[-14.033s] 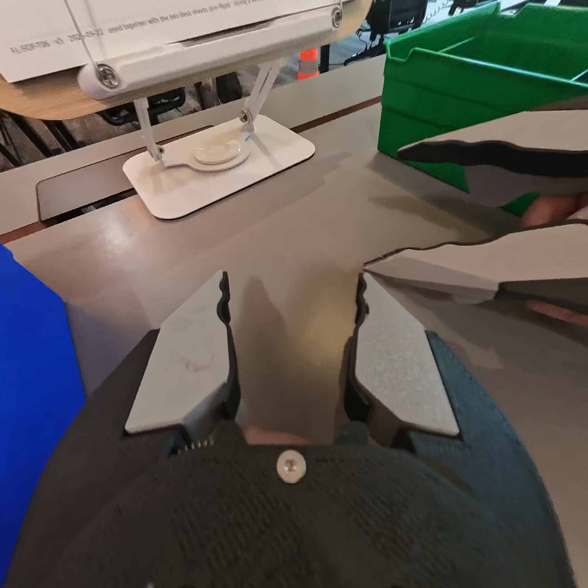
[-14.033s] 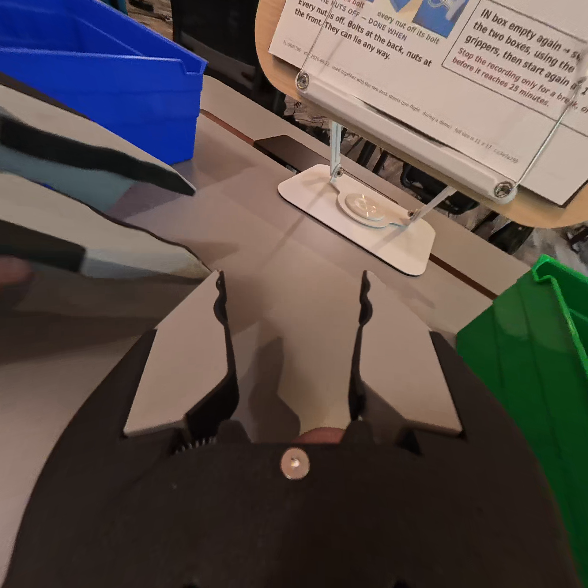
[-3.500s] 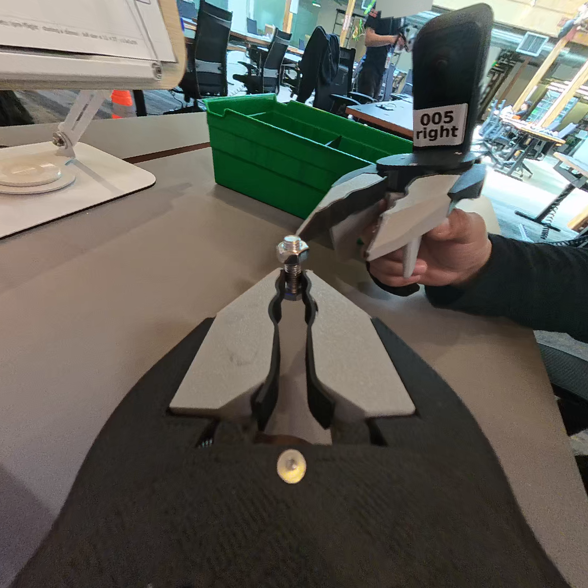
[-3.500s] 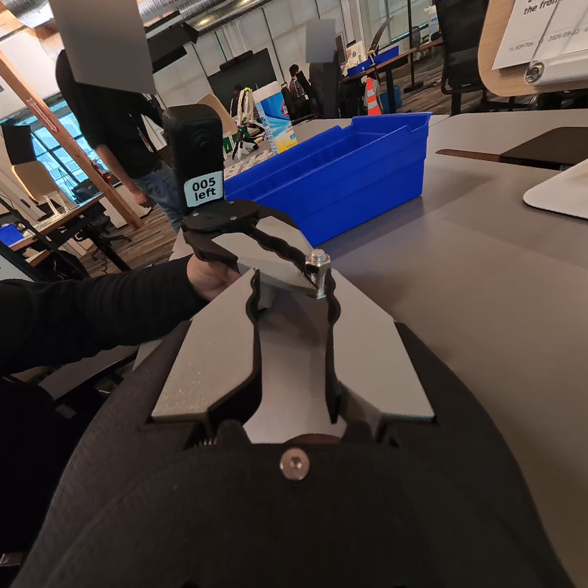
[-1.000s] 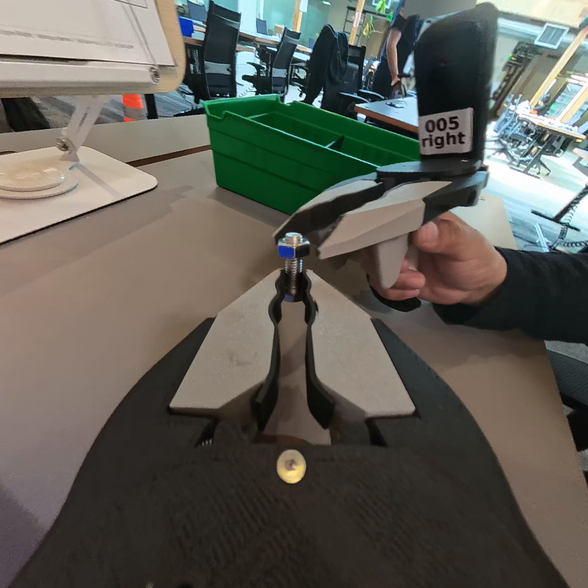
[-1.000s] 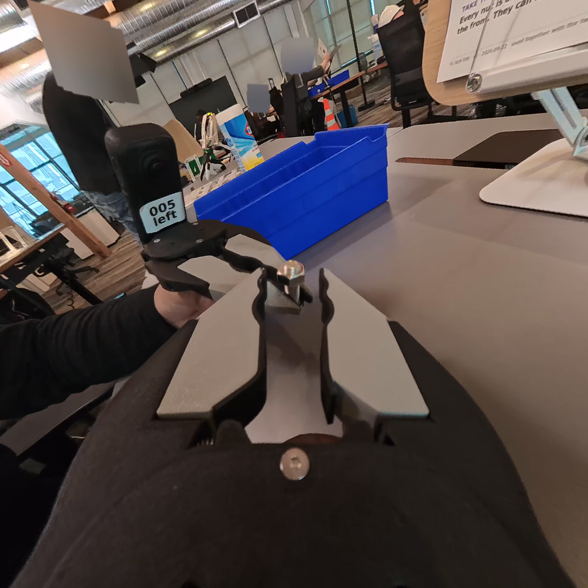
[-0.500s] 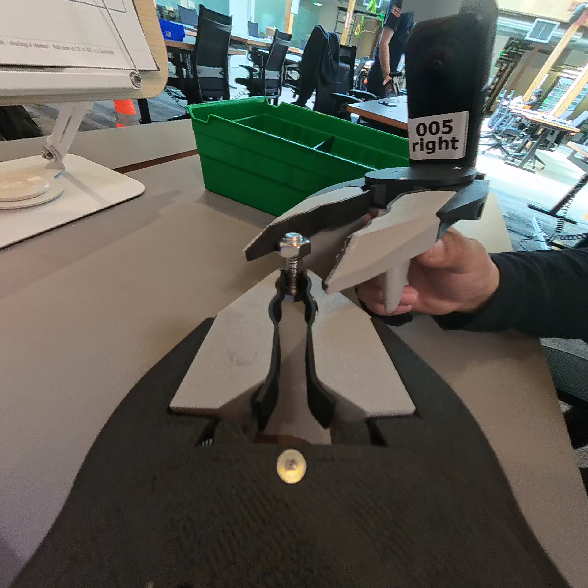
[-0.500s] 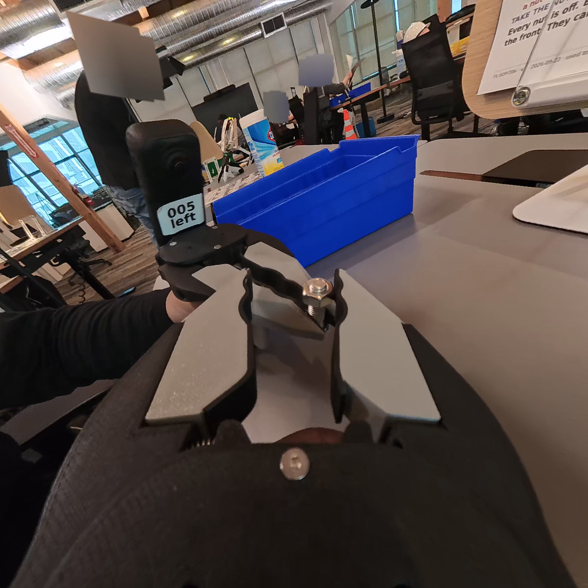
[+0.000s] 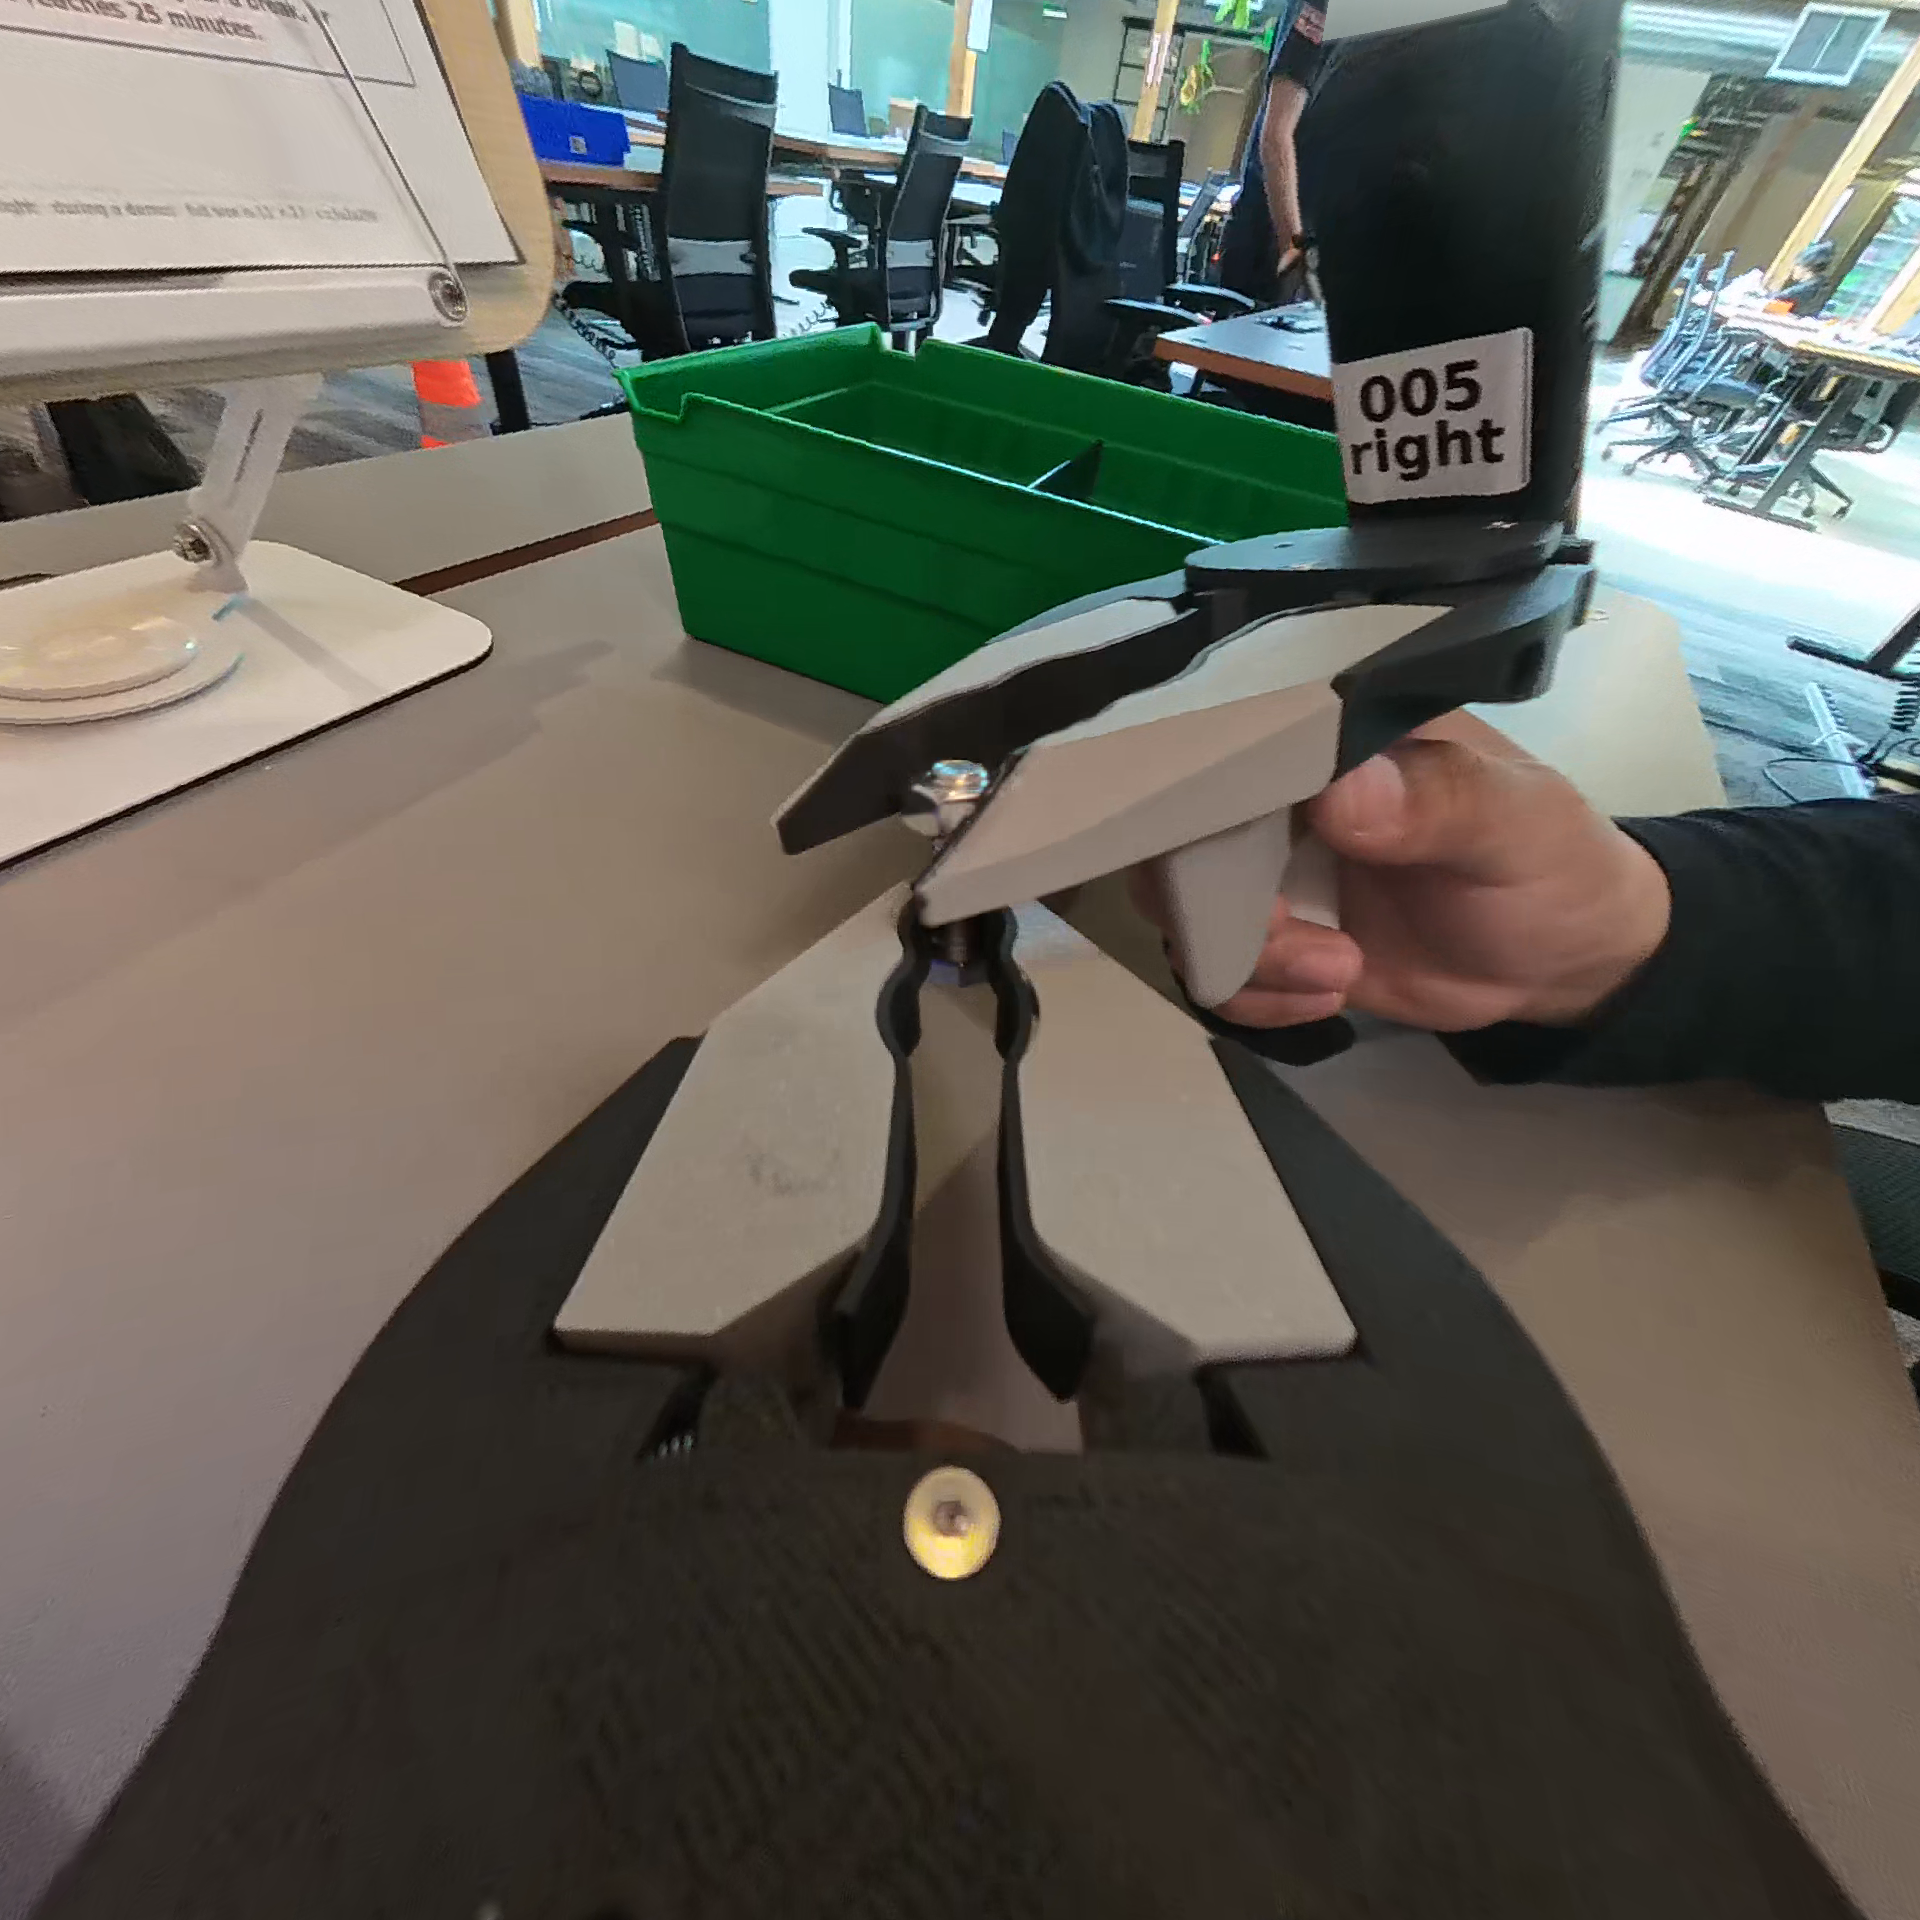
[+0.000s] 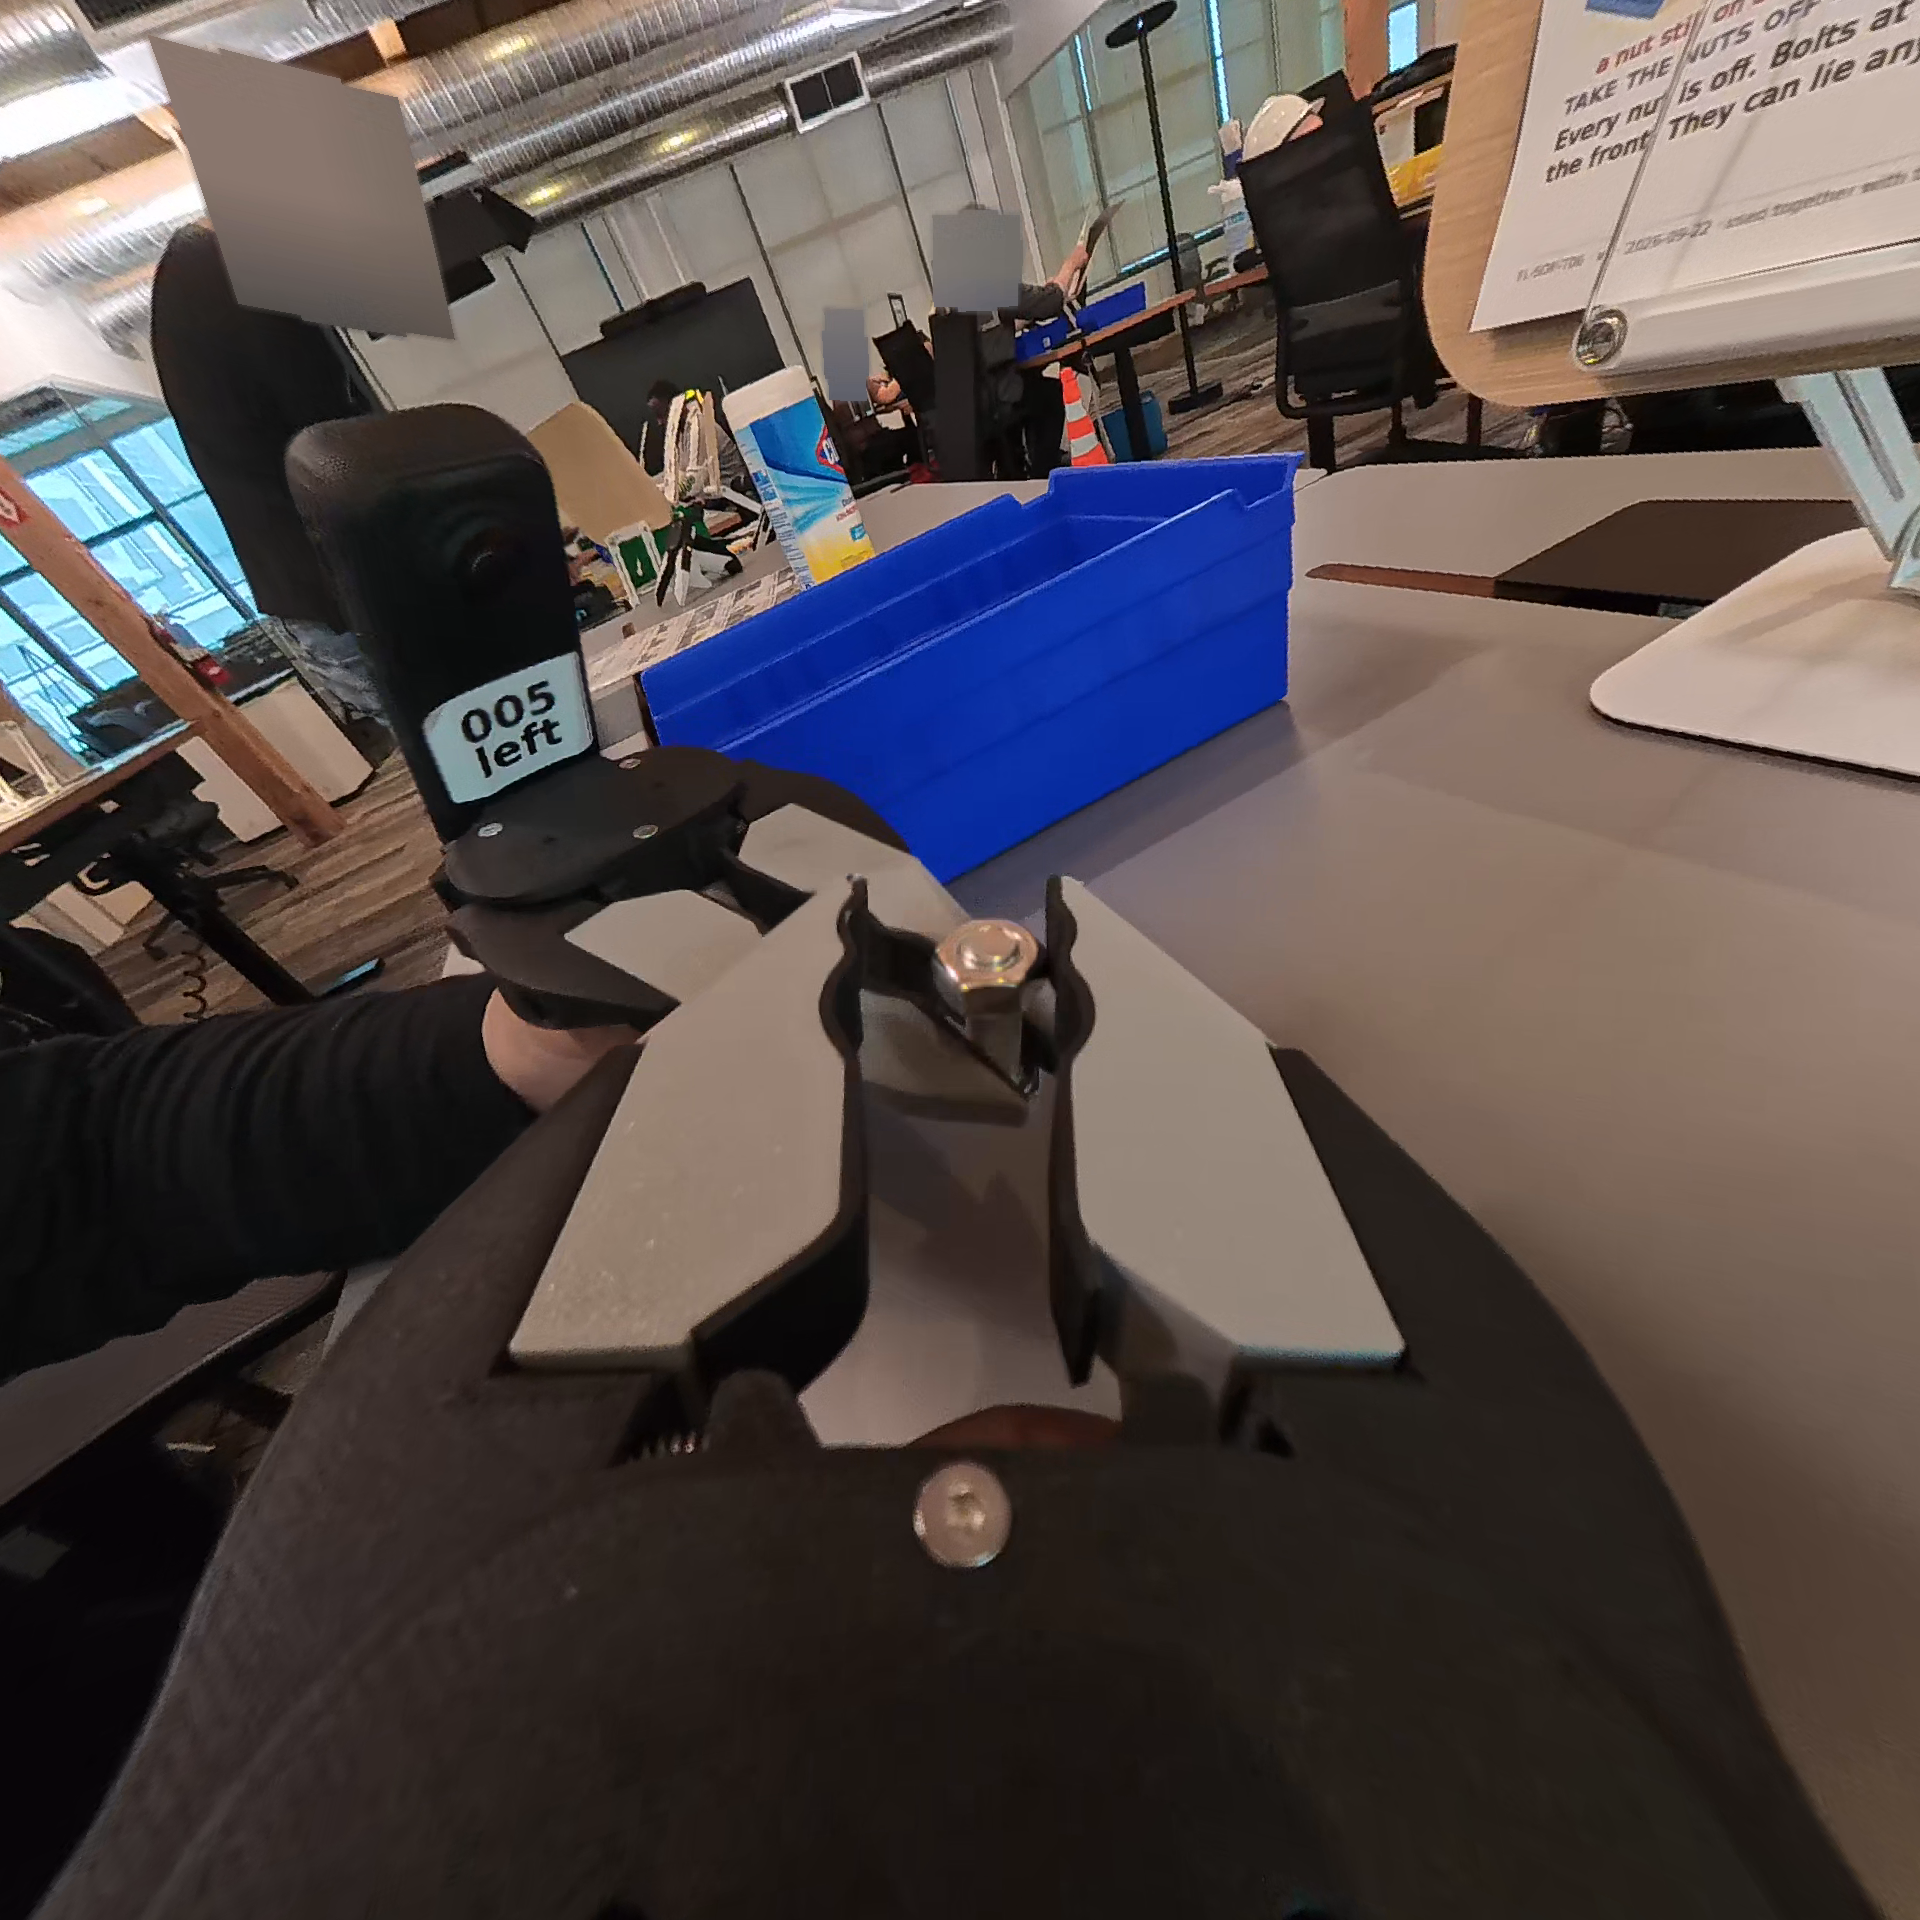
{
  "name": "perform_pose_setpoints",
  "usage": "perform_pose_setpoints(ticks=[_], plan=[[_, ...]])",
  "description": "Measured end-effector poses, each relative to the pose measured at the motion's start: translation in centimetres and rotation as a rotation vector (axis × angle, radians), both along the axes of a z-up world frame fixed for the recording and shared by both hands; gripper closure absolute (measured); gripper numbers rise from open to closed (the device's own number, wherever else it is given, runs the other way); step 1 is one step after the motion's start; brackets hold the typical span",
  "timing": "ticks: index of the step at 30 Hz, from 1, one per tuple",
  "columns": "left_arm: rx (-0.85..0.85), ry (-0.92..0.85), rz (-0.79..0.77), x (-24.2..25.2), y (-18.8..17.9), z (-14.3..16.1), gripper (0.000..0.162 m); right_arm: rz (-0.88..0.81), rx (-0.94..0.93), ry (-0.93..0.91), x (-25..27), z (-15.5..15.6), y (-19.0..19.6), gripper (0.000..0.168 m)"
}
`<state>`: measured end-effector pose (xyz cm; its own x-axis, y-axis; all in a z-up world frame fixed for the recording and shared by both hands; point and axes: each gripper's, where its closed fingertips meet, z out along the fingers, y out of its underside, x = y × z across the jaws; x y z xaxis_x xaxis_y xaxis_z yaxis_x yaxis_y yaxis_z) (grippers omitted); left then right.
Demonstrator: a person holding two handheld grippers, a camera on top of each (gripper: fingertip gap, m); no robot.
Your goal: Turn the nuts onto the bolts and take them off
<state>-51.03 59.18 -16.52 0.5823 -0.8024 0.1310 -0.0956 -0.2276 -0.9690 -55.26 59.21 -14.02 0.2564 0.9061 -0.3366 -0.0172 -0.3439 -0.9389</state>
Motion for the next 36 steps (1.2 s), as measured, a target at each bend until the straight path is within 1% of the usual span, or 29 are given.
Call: perform_pose_setpoints(ticks=[8,11,13,15,17,22,26,31,34,36], plan=[[-0.022,-0.054,0.083,-2.3,1.5,0.5,0.156,-0.025,-0.005,0.018,1.4,0.5,0.7,0.138],[-0.025,-0.04,0.048,-1.4,0.9,0.3,0.156,-0.001,-0.007,0.018,0.8,0.4,0.2,0.14],[-0.021,-0.036,-0.006,-0.1,0.0,0.3,0.156,0.011,-0.001,0.012,0.2,0.3,-0.1,0.136],[-0.023,-0.05,-0.043,0.8,-0.7,0.5,0.155,0.016,0.021,0.013,-0.2,0.5,-0.4,0.14],[-0.025,-0.057,-0.032,0.6,-0.5,0.6,0.155,0.006,0.051,0.001,0.0,0.7,-0.4,0.139],[-0.003,-0.023,0.063,-1.8,1.1,0.4,0.156,-0.025,0.036,0.002,1.2,0.8,0.4,0.137],[-0.014,-0.039,0.053,-1.5,0.9,0.4,0.156,-0.005,0.017,-0.009,1.1,0.3,0.3,0.139],[-0.005,0.008,-0.035,0.7,-0.6,-0.1,0.155,0.02,0.032,-0.031,-0.2,-0.1,-0.5,0.138],[0.026,0.028,-0.009,0.3,-0.3,0.0,0.155,0.006,0.04,-0.041,0.1,-0.2,-0.3,0.137],[0.014,0.017,0.02,-0.5,0.2,0.1,0.156,-0.012,0.035,-0.023,0.7,0.1,0.1,0.136]])
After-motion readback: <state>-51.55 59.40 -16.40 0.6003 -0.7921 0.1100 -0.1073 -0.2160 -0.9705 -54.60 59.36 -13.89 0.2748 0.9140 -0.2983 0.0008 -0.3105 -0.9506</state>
